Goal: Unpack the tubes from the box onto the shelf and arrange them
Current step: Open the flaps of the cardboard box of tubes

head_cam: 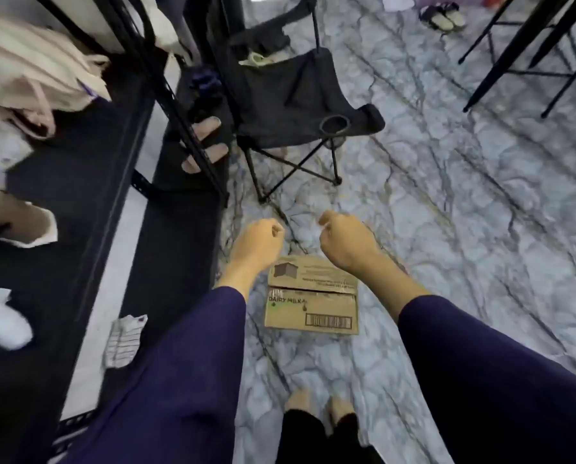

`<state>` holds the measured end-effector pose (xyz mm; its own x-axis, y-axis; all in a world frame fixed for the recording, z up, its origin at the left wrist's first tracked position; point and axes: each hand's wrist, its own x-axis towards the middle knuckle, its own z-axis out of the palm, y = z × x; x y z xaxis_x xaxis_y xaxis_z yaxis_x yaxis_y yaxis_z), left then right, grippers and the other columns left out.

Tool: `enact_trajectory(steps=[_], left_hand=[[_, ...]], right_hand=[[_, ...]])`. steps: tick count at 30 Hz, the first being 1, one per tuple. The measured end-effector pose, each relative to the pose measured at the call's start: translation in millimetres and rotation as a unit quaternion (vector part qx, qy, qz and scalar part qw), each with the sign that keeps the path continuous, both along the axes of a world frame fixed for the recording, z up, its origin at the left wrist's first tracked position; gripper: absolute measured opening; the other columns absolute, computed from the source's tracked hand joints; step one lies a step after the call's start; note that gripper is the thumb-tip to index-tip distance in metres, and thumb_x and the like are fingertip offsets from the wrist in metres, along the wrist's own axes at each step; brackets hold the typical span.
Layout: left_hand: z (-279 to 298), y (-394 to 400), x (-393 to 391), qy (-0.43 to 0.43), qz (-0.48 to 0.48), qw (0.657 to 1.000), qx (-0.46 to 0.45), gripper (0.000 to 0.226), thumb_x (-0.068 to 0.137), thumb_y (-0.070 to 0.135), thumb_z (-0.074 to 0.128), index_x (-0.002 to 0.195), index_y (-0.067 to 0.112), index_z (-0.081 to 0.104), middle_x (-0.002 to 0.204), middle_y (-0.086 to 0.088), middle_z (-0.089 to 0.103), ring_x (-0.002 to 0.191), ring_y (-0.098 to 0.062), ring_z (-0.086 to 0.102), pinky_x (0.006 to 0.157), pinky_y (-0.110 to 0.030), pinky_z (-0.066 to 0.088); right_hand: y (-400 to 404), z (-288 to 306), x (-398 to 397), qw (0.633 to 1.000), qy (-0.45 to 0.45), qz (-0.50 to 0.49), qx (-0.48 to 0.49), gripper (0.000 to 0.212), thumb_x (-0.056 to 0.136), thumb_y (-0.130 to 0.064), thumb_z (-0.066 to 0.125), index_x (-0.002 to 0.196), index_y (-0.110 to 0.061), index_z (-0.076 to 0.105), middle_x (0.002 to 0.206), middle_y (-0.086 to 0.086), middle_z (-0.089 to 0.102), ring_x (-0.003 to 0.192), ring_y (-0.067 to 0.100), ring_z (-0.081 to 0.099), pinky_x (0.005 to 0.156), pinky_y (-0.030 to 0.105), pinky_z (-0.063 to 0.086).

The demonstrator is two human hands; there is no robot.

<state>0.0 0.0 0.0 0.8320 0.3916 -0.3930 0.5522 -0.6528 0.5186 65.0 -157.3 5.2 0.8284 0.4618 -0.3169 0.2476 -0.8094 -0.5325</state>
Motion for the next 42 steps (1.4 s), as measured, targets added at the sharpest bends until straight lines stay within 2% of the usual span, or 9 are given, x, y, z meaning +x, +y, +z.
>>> enact_trajectory(steps=[6,11,15,22,28,32,36,39,42], left_hand=[[-275,-7,-5,0.071,0.034,0.996,-0.039,0.023,0.097,0.022,0.046,0.114,0.021,0.062,0.117,-0.003,0.064,0.106,-0.025,0.059,0.083,-0.034,0.049],[-420,-18,-33,0.040,0.054,0.998,-0.012,0.029,0.097,0.016,0.049,0.125,0.016,0.055,0.129,-0.004,0.052,0.118,-0.025,0.049,0.090,-0.031,0.040],[-493,-19,-42,0.003,-0.012,0.996,0.089,0.040,0.091,0.025,0.058,0.130,0.024,0.046,0.126,-0.007,0.047,0.111,-0.028,0.049,0.091,-0.044,0.046],[-505,-15,-31,-0.094,-0.053,0.958,0.265,0.035,0.087,0.030,0.063,0.121,0.024,0.058,0.116,-0.006,0.053,0.100,-0.028,0.046,0.080,-0.042,0.046],[-471,-4,3,-0.207,-0.018,0.941,0.266,0.018,0.091,0.027,0.058,0.106,0.024,0.065,0.109,0.002,0.058,0.101,-0.023,0.043,0.080,-0.037,0.042],[-455,4,50,-0.257,0.015,0.933,0.250,0.017,0.090,0.023,0.059,0.106,0.018,0.062,0.110,-0.002,0.058,0.106,-0.023,0.049,0.083,-0.036,0.048],[-463,6,89,-0.228,-0.003,0.945,0.236,0.041,0.090,0.016,0.061,0.128,0.009,0.047,0.143,-0.010,0.043,0.140,-0.031,0.030,0.109,-0.045,0.038],[-471,7,105,-0.160,-0.040,0.955,0.246,0.074,0.089,0.018,0.063,0.149,0.010,0.021,0.159,-0.011,0.011,0.146,-0.034,0.006,0.118,-0.045,0.011],[-484,12,109,-0.088,-0.116,0.954,0.262,0.083,0.094,0.028,0.055,0.152,0.013,-0.002,0.159,-0.012,-0.009,0.146,-0.034,-0.006,0.117,-0.043,-0.001]], right_hand=[[-13,-259,-4,0.993,0.053,-0.094,-0.045,0.035,0.090,-0.016,0.042,0.123,-0.017,0.053,0.115,0.013,0.064,0.101,0.034,0.059,0.083,0.042,0.050],[-34,-413,-25,0.992,0.047,-0.094,-0.066,0.034,0.091,-0.017,0.045,0.124,-0.016,0.053,0.124,0.007,0.057,0.108,0.032,0.056,0.084,0.043,0.049],[-43,-484,-32,0.991,-0.045,-0.086,-0.090,0.033,0.087,-0.018,0.053,0.120,-0.015,0.055,0.131,0.005,0.050,0.111,0.031,0.052,0.087,0.042,0.044],[-45,-516,-29,0.966,-0.225,-0.119,-0.054,0.026,0.081,-0.010,0.064,0.106,-0.014,0.065,0.117,0.008,0.061,0.108,0.027,0.052,0.096,0.039,0.029],[-34,-484,-7,0.939,-0.285,-0.191,0.034,0.021,0.088,-0.008,0.058,0.107,-0.014,0.065,0.120,0.010,0.058,0.113,0.026,0.050,0.112,0.045,0.024],[-16,-468,18,0.932,-0.269,-0.221,0.102,0.032,0.093,-0.010,0.052,0.125,-0.011,0.051,0.138,0.014,0.037,0.128,0.031,0.041,0.106,0.046,0.038],[-8,-474,32,0.945,-0.241,-0.209,0.072,0.044,0.092,-0.008,0.055,0.135,-0.009,0.046,0.146,0.016,0.035,0.132,0.026,0.040,0.104,0.032,0.041],[-11,-500,42,0.974,-0.179,-0.135,0.029,0.055,0.088,0.001,0.057,0.140,-0.007,0.042,0.149,0.017,0.033,0.136,0.029,0.037,0.107,0.040,0.040],[-17,-525,52,0.990,-0.122,-0.070,-0.028,0.060,0.089,-0.001,0.054,0.145,-0.011,0.034,0.155,0.014,0.022,0.144,0.028,0.022,0.114,0.042,0.029]])
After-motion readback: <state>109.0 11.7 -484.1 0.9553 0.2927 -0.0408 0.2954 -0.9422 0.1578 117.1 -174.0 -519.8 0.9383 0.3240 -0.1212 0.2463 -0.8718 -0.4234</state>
